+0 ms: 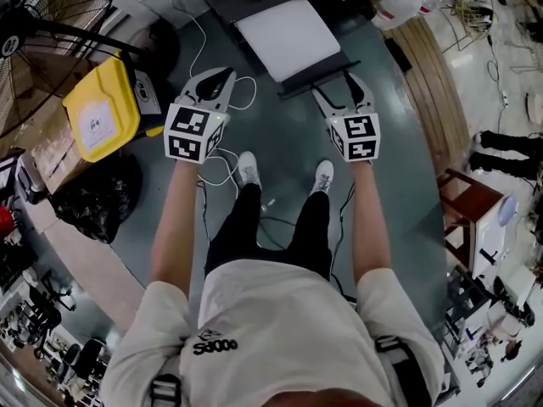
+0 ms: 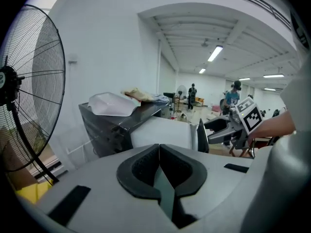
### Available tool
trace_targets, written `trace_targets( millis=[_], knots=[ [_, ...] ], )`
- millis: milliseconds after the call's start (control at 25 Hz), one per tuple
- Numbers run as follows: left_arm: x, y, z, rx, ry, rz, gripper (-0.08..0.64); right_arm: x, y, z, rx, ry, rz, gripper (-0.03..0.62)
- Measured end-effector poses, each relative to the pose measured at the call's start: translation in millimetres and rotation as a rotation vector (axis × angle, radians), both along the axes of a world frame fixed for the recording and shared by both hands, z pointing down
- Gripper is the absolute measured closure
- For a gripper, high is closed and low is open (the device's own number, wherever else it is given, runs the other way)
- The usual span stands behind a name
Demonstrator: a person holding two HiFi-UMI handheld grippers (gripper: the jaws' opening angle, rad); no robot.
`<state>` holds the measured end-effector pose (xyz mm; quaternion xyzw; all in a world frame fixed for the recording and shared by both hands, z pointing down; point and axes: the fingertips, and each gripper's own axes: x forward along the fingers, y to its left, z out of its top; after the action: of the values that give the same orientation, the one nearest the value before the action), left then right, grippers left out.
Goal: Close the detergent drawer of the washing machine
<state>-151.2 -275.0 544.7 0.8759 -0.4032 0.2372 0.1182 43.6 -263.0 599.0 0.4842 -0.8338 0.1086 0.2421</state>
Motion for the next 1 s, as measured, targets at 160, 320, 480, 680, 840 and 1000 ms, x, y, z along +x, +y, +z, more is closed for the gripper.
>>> trace_targets(
  millis=[160, 320, 480, 680, 840, 1000],
  knots=[
    [-8, -9, 5, -0.009, 0.009, -0.024, 0.541, -4, -7, 0, -0.001, -0.013, -0.001, 0.291],
    [-7, -14, 7, -0.007, 0.015, -0.031, 0.541, -4, -11, -1, 0.003, -0.021, -0.003, 0.291],
    [-4, -19, 10, -0.005, 0.013, -0.021, 0.541, -3, -13, -2, 0.019, -0.029, -0.003, 0.291],
    [-8, -30, 11, -0.007, 0.015, -0.032, 0.541, -12, -25, -3, 0.028, -0.033, -0.006, 0.291],
    [-7, -38, 12, -0.009, 0.016, -0.035, 0.541, -17, -37, -4, 0.033, -0.037, -0.003, 0.291],
    [-15, -48, 9, -0.002, 0.021, -0.04, 0.541, -27, -51, -4, 0.038, -0.039, -0.005, 0.291]
  ],
)
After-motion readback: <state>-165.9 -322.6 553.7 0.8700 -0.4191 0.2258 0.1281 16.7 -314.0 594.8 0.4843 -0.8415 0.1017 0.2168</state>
